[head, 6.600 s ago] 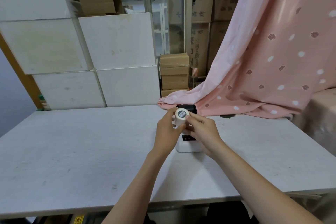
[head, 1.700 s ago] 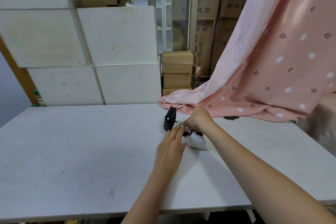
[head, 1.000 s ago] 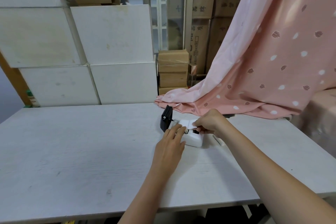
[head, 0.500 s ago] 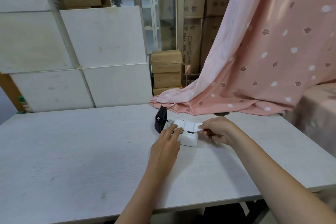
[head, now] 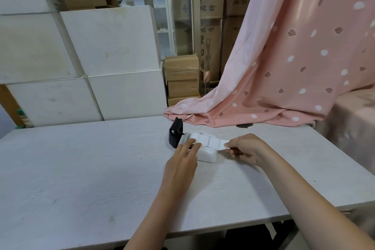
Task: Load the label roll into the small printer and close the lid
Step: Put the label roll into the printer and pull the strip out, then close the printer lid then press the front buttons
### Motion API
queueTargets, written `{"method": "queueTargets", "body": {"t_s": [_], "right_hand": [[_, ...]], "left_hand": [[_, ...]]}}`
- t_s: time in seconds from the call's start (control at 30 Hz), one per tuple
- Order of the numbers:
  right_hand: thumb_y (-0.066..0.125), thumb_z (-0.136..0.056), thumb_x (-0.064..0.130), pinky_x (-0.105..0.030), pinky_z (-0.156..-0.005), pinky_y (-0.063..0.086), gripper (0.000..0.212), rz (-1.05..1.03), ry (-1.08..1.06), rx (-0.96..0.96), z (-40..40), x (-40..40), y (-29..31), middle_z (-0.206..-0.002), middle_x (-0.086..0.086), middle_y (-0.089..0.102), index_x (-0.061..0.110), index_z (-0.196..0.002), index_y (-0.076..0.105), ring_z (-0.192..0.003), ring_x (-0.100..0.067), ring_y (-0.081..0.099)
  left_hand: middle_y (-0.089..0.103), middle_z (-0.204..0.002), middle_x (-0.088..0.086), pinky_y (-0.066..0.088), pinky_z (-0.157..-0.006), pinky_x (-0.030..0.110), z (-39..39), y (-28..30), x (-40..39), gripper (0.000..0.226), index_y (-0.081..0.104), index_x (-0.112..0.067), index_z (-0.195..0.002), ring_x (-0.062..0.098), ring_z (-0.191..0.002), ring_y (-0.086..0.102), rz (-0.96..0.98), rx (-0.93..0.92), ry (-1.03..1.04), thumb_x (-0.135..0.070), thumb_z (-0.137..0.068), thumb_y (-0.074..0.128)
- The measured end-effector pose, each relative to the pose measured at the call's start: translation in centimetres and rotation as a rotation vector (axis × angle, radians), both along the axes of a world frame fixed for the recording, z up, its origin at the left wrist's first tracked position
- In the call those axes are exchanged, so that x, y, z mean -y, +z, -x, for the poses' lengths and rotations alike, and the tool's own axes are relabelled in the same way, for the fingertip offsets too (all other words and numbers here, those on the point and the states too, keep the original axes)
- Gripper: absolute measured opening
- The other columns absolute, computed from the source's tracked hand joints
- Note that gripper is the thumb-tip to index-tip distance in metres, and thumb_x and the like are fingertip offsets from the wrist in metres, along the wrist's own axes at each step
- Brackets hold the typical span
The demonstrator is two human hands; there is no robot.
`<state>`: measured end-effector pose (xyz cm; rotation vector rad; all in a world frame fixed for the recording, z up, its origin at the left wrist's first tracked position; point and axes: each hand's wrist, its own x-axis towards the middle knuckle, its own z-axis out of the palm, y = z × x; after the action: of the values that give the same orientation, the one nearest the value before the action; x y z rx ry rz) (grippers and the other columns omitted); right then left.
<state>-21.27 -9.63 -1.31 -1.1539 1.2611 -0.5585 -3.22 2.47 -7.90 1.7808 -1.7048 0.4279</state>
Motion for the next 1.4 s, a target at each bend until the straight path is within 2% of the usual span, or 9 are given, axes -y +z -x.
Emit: {"method": "queueTargets", "body": {"t_s": [0.1,0.2,0.4,0.5,0.7,0.87,1.07,1.3,1.4], "right_hand": [[0.069,-0.088,-0.008,-0.024,-0.047,0.047,0.007,0.001,-0.006,-0.02,-0.1,-0.1,-0.1,-0.07,-0.015,0.067,-0.008,-0.096,0.069,-0.053,-0.017,0.054],[0.07,-0.088,-0.004,-0.029,-0.058,0.045,0.006,0.016,0.001,-0.066,-0.2,-0.1,-0.2,-0.069,-0.013,0.068,-0.005,-0.094,0.071,-0.055,-0.02,0.054],[0.067,-0.091,-0.004,-0.027,-0.053,0.042,0.01,0.034,-0.008,-0.079,-0.2,-0.7,-0.1,-0.07,-0.013,0.066,-0.007,-0.1,0.07,-0.053,-0.02,0.053],[0.067,-0.091,-0.008,-0.03,-0.052,0.048,0.015,0.012,-0.048,-0.022,-0.2,-0.6,-0.3,-0.072,-0.017,0.064,-0.014,-0.105,0.068,-0.056,-0.022,0.055],[0.064,-0.09,-0.014,-0.04,-0.061,0.061,0.01,-0.005,-0.094,0.07,-0.4,-0.7,-0.7,-0.073,-0.018,0.056,-0.013,-0.1,0.063,-0.057,-0.022,0.053],[0.061,-0.091,-0.013,-0.038,-0.054,0.064,0.004,0.009,-0.093,0.07,-0.5,-1.2,-0.6,-0.073,-0.016,0.054,-0.009,-0.092,0.061,-0.057,-0.022,0.053],[0.06,-0.09,-0.015,-0.052,-0.078,0.063,0.011,-0.02,-0.108,0.134,-0.8,-1.4,-0.8,-0.074,-0.015,0.051,-0.009,-0.08,0.061,-0.059,-0.024,0.053],[0.052,-0.098,-0.004,-0.038,-0.053,0.064,0.011,-0.015,-0.122,0.203,-1.0,-1.7,0.0,-0.074,-0.019,0.053,-0.009,-0.09,0.059,-0.071,-0.035,0.062],[0.05,-0.098,-0.003,-0.039,-0.057,0.066,0.012,0.001,-0.13,0.241,-1.0,-1.6,0.2,-0.074,-0.02,0.054,-0.01,-0.097,0.059,-0.073,-0.038,0.063]], "left_hand": [[0.066,-0.114,0.0,0.056,-0.055,0.033,0.0,0.4,-0.4,0.038,0.067,-0.013,-0.109,0.021,-0.094,0.062,0.181,-0.04,0.019,0.006,-0.077,0.069],[0.057,-0.115,0.01,0.055,-0.081,0.04,-0.5,0.8,-0.9,0.029,0.057,-0.006,-0.112,0.028,-0.107,0.055,0.375,-0.307,0.157,0.002,-0.084,0.06],[0.031,-0.158,0.002,0.035,-0.114,0.037,-1.5,0.5,-0.5,0.072,0.018,-0.016,-0.155,0.02,-0.144,0.032,0.12,-0.626,0.202,-0.012,-0.093,0.055],[0.036,-0.156,-0.001,0.032,-0.103,0.022,-1.1,0.5,-0.5,0.073,0.019,-0.018,-0.155,0.016,-0.141,0.036,0.051,-0.539,0.131,-0.008,-0.093,0.055],[0.04,-0.151,-0.009,0.038,-0.094,0.02,-1.0,0.5,-0.6,0.075,0.024,-0.024,-0.153,0.01,-0.138,0.036,0.027,-0.443,0.068,-0.004,-0.088,0.056],[0.041,-0.147,-0.01,0.042,-0.093,0.018,-0.9,0.3,-0.6,0.081,0.024,-0.026,-0.152,0.011,-0.136,0.038,-0.002,-0.379,-0.019,-0.001,-0.084,0.061],[0.028,-0.159,-0.011,0.038,-0.1,0.017,-0.7,0.3,-0.8,0.081,0.022,-0.024,-0.155,0.008,-0.146,0.027,-0.038,-0.314,-0.073,-0.001,-0.086,0.059],[0.032,-0.159,-0.01,0.054,-0.097,0.031,-0.7,0.0,-0.5,0.073,0.037,-0.022,-0.151,0.012,-0.148,0.025,-0.08,-0.191,-0.088,-0.005,-0.084,0.062],[0.036,-0.157,-0.009,0.053,-0.099,0.035,-0.8,-0.1,-0.4,0.069,0.04,-0.022,-0.149,0.015,-0.147,0.028,-0.11,-0.133,-0.083,-0.009,-0.084,0.062]]}}
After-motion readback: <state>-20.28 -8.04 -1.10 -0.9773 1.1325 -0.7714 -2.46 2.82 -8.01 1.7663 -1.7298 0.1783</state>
